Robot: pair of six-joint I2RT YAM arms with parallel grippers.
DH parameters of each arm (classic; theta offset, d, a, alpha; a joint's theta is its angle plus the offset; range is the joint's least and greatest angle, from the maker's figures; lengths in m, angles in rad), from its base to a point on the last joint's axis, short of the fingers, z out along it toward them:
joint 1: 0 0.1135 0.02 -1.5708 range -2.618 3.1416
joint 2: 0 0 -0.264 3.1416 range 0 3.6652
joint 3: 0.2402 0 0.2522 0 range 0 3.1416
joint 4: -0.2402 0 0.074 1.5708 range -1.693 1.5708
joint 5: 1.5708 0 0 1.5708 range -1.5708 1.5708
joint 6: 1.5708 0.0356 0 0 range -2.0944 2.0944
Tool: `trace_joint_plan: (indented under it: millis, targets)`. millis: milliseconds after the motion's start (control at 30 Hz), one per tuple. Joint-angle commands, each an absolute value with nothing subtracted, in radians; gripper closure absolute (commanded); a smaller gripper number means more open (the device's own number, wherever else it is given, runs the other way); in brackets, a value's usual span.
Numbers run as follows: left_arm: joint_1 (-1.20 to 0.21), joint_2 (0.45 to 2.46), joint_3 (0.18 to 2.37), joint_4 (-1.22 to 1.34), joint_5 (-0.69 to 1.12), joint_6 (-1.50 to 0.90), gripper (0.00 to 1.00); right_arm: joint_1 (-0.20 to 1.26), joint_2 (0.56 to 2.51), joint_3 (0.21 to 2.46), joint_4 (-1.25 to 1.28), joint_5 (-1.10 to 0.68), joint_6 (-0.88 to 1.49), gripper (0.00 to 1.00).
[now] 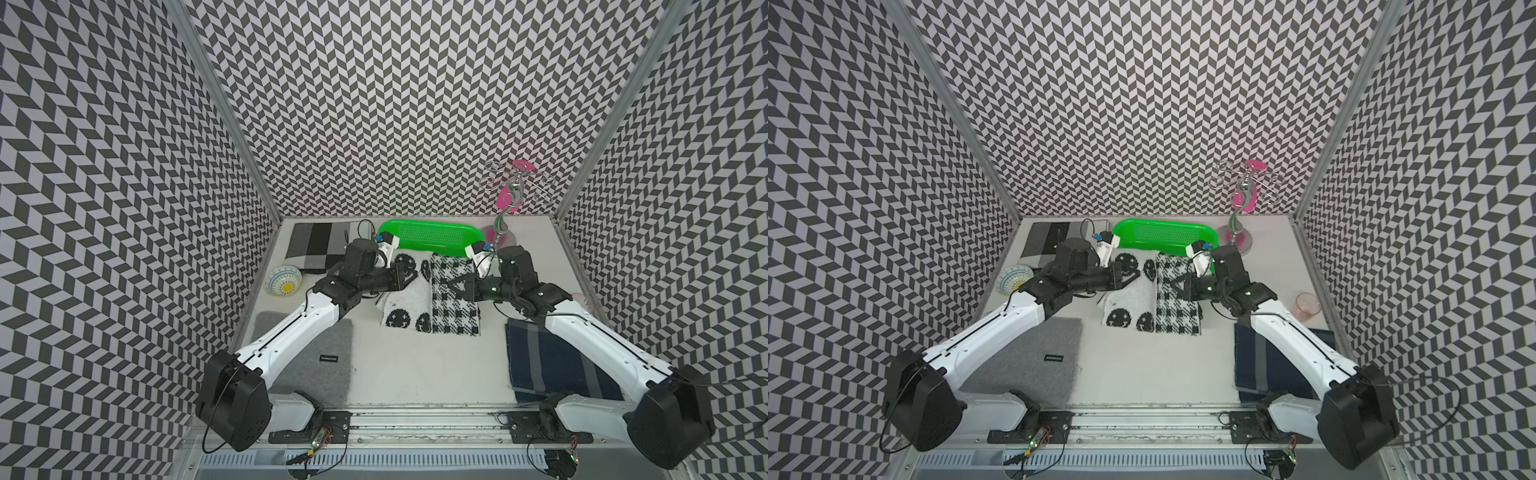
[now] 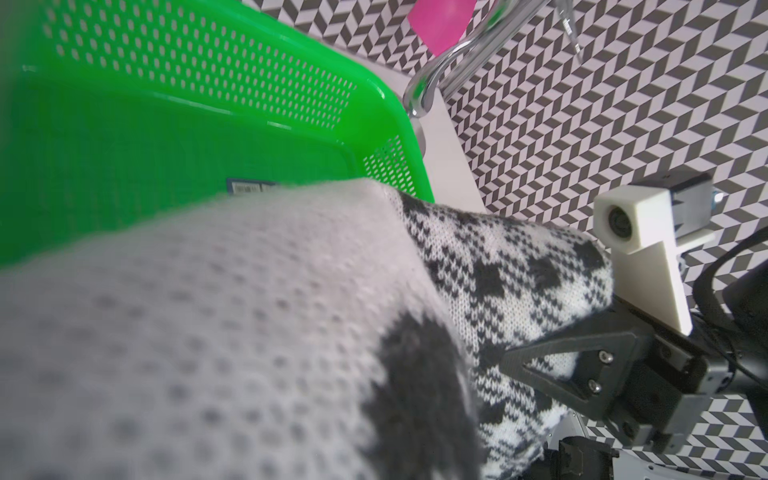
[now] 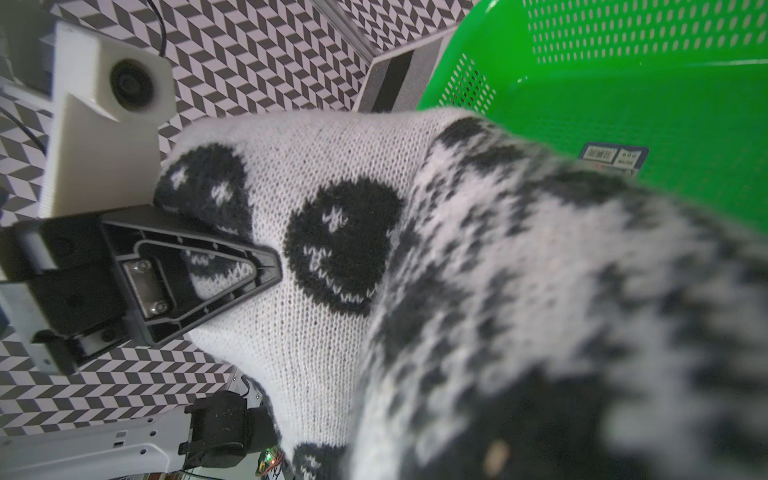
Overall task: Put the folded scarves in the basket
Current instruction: Place the scarf in the basket.
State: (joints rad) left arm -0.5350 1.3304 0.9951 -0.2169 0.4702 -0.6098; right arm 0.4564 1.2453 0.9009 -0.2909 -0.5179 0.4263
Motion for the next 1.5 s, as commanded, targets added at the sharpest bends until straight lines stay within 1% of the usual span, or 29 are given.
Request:
trace_joint_plan:
  millis: [0,133,267,600,733,867,1067,1200,1300,1467]
  targets:
    - [-0.527,1.291,0.975,-0.142,0.486,-0.637,1.00,0.441,1.208,0.861,-0.212,-0.522,0.423,1.00]
    - [-0.470,1.355,1.129,-0.212,0.507,-0.592,1.00,0.393,1.241,0.940,-0.238,-0.552,0.413,1.00]
    - [-0.445,1.455,1.237,-0.213,0.541,-0.574,1.00,0.362,1.310,1.043,-0.268,-0.551,0.371,1.00]
    - [-0.369,1.714,1.472,-0.172,0.580,-0.533,1.00,0.261,1.567,1.268,-0.222,-0.586,0.327,1.00]
    - [-0.349,1.824,1.505,-0.119,0.592,-0.549,1.00,0.225,1.706,1.362,-0.273,-0.586,0.295,1.00]
    - [-0.349,1.923,1.575,-0.118,0.561,-0.535,1.00,0.216,1.785,1.385,-0.227,-0.547,0.293,1.00]
    - [-0.342,2.046,1.650,-0.148,0.534,-0.537,1.00,0.206,1.917,1.471,-0.279,-0.521,0.277,1.00]
    - [-0.344,2.092,1.655,-0.169,0.506,-0.526,1.00,0.206,1.967,1.492,-0.299,-0.463,0.254,1.00]
    - [-0.343,2.128,1.676,-0.228,0.474,-0.508,1.00,0.206,2.027,1.552,-0.382,-0.415,0.226,1.00]
    - [-0.346,2.171,1.695,-0.284,0.420,-0.485,0.96,0.213,2.065,1.576,-0.412,-0.363,0.218,1.00]
